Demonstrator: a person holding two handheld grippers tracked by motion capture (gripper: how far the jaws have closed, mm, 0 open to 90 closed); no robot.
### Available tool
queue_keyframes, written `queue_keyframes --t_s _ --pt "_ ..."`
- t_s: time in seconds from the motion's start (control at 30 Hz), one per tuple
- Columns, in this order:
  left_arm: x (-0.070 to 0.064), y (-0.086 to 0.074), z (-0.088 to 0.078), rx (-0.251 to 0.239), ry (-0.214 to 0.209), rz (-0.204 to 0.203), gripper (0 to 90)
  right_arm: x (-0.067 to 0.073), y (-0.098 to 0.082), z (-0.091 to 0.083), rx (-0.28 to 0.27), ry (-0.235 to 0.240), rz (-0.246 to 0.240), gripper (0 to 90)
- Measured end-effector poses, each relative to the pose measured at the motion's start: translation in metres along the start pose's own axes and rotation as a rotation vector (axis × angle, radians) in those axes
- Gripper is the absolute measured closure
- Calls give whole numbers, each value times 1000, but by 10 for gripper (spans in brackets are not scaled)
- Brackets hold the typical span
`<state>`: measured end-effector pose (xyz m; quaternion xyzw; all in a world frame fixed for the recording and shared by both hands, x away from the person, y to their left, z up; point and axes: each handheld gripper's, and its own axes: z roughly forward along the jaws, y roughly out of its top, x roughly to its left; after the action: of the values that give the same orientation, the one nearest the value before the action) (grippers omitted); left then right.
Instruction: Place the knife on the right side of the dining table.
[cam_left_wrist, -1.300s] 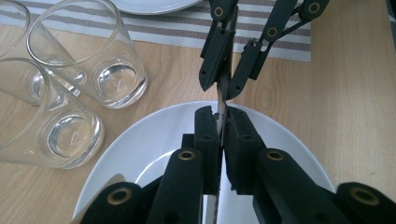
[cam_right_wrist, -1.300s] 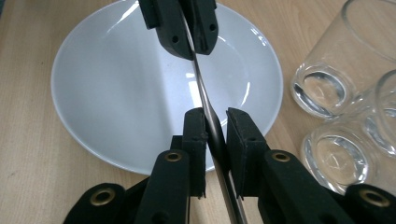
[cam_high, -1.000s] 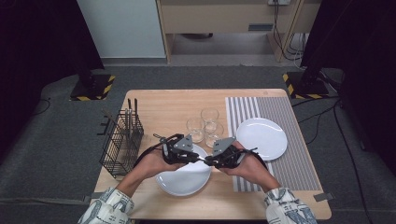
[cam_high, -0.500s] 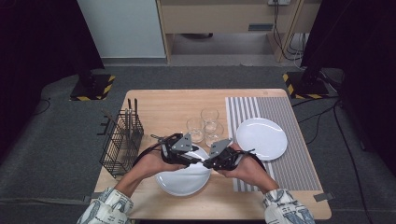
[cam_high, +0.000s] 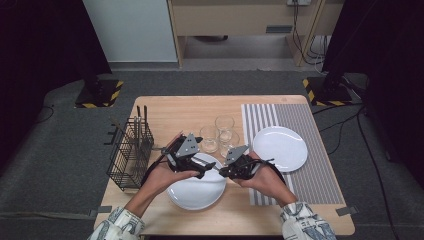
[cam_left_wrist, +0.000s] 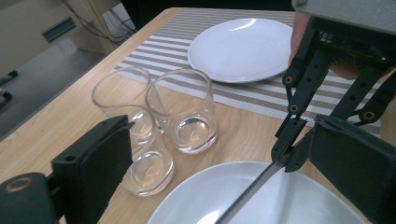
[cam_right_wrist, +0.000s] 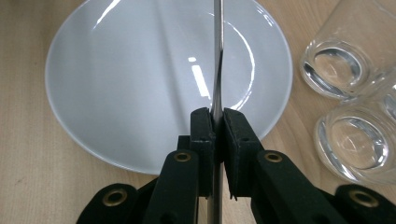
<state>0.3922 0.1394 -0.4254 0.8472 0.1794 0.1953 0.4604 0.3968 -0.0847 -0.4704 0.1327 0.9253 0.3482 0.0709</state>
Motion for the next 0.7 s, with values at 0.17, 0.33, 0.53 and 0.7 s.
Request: queue_keyframes --t_s 0.17,0.33,0.53,0.7 --pt "3 -4 -3 -9 32 -32 45 -3 0 -1 5 -32 34 831" --pt "3 -8 -9 -33 76 -49 39 -6 0 -2 6 -78 71 831" --pt "1 -19 -9 -19 112 -64 39 -11 -2 -6 -11 -119 133 831" --pt "-1 -27 -5 -2 124 -75 47 -13 -5 -11 -40 -125 155 831"
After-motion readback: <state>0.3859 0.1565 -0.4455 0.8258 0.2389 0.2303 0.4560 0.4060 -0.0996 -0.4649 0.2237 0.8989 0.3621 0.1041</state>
